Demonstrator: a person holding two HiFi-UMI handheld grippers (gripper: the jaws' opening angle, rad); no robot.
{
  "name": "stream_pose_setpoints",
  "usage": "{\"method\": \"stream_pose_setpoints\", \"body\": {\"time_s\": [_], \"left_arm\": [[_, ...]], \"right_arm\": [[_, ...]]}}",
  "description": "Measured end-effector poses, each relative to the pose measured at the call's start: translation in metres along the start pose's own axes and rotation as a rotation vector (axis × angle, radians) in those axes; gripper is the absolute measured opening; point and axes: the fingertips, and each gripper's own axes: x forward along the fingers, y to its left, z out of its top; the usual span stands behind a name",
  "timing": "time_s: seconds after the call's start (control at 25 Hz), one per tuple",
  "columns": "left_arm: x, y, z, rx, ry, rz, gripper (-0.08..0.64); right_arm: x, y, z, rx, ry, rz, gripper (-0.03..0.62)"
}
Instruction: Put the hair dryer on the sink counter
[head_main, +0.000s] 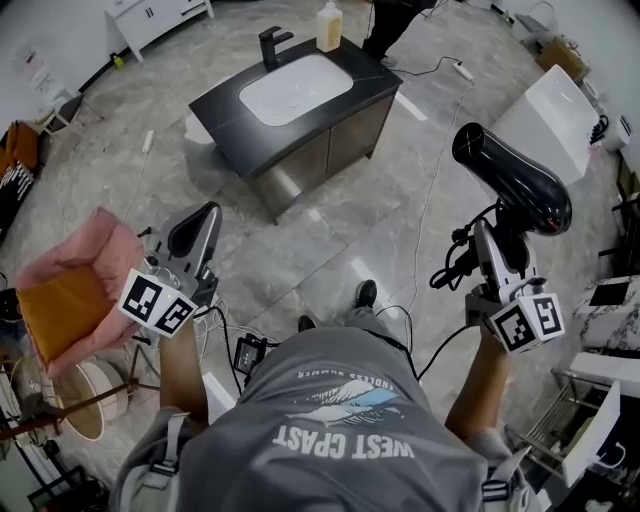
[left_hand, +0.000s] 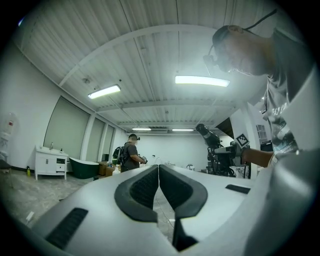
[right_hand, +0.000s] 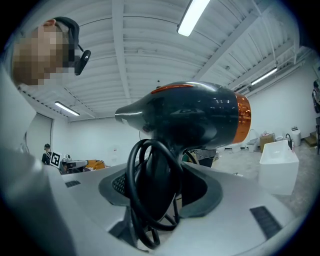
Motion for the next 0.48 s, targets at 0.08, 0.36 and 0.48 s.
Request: {"method": "stream_pose_setpoints", "body": {"time_s": [0.08,0.36,0.48], "left_arm": [[0.007,0.001,0.000,0.003,0.005,0.011,0.020],[0.051,0.000,0.000,0.011,0.013,0.052,0.020],[0.071,-0.004,0.000,0.022,0.017,0.067,0.020]], "right_arm": [[0.010,-0.008,0.000,0.007,0.004,0.014,0.241],[0.051,-0.049,0.004,0.022,0.019,0.068,0.241],[0.067,-0.070,0.006,0.028,0.025,0.090,0.241]]}}
